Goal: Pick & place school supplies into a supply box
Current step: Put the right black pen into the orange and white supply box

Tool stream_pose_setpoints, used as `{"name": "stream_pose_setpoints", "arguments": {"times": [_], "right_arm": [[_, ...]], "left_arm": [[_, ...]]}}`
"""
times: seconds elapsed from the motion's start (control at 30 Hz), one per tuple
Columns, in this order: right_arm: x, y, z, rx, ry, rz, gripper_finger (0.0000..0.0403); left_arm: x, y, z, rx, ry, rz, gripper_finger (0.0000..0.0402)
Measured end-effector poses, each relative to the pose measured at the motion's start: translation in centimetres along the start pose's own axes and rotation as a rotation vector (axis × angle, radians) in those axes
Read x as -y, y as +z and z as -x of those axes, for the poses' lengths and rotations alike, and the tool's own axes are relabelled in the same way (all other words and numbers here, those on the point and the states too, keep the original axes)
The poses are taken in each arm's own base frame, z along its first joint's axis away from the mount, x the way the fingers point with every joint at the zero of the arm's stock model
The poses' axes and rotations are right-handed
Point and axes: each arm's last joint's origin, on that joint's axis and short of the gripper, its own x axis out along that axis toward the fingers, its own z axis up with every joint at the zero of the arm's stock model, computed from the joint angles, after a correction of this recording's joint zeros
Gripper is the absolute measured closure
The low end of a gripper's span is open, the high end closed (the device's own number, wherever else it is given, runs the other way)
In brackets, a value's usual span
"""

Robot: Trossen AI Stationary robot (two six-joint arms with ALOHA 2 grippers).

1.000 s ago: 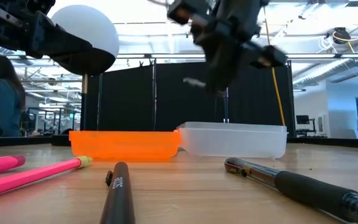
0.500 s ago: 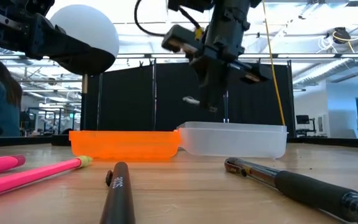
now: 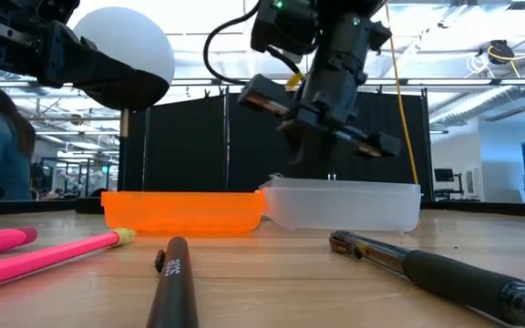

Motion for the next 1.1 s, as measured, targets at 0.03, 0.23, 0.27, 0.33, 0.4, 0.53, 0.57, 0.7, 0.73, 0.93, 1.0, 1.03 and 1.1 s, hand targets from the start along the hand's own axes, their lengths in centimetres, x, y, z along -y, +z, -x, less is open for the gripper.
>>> {"name": "stream_pose_setpoints", "arguments": {"times": [0.03, 0.23, 0.27, 0.33, 0.4, 0.53, 0.57, 0.7, 0.73, 0.93, 1.0, 1.03, 1.1], "right_arm": [[0.11, 0.06, -0.12, 0.001, 0.002, -0.002, 0.0382], [0.78, 0.17, -0.72, 0.001, -0.004, -0.007, 0.0376], [0.83, 0.16, -0.76, 0.001, -0.004, -0.008, 0.0372], [1.00, 0.13, -0.87, 0.000, -0.011, -0.008, 0.0367], [1.05, 0.12, -0.89, -0.001, -0.014, -0.008, 0.0366], [0.87, 0.10, -0.90, -0.001, 0.004, -0.001, 0.0364], [0.78, 0.12, -0.90, -0.001, 0.014, 0.002, 0.0363], [0.43, -0.01, -0.89, -0.018, 0.051, 0.007, 0.0358], [0.42, -0.08, -0.90, -0.019, 0.051, 0.007, 0.0355], [0.35, -0.42, -0.91, -0.053, 0.056, -0.011, 0.0344], [0.34, -0.56, -0.91, -0.066, 0.058, -0.010, 0.0343], [0.34, -0.58, -0.91, -0.069, 0.057, -0.010, 0.0343], [0.39, -0.60, -0.91, -0.071, 0.052, -0.009, 0.0343]], "left_arm": [[0.00, -0.01, 0.00, -0.001, 0.000, 0.000, 0.0360], [0.00, -0.01, 0.00, -0.001, 0.000, -0.002, 0.0360], [0.00, -0.01, 0.00, -0.001, 0.000, -0.002, 0.0360], [0.00, 0.00, 0.00, 0.000, 0.000, -0.001, 0.0360], [0.00, -0.01, 0.00, -0.001, 0.000, 0.002, 0.0360], [0.00, -0.01, 0.00, -0.001, 0.000, 0.002, 0.0360], [0.00, -0.01, 0.00, -0.001, 0.000, 0.002, 0.0360], [0.00, -0.01, 0.00, -0.001, 0.000, 0.002, 0.0360], [0.00, -0.01, 0.00, -0.001, 0.000, 0.003, 0.0360], [0.00, -0.01, 0.00, -0.001, 0.000, 0.005, 0.0360], [0.00, -0.01, 0.00, -0.001, 0.000, 0.005, 0.0360], [0.00, -0.01, 0.00, -0.001, 0.000, 0.005, 0.0360], [0.00, -0.01, 0.00, -0.001, 0.000, 0.005, 0.0360]]}}
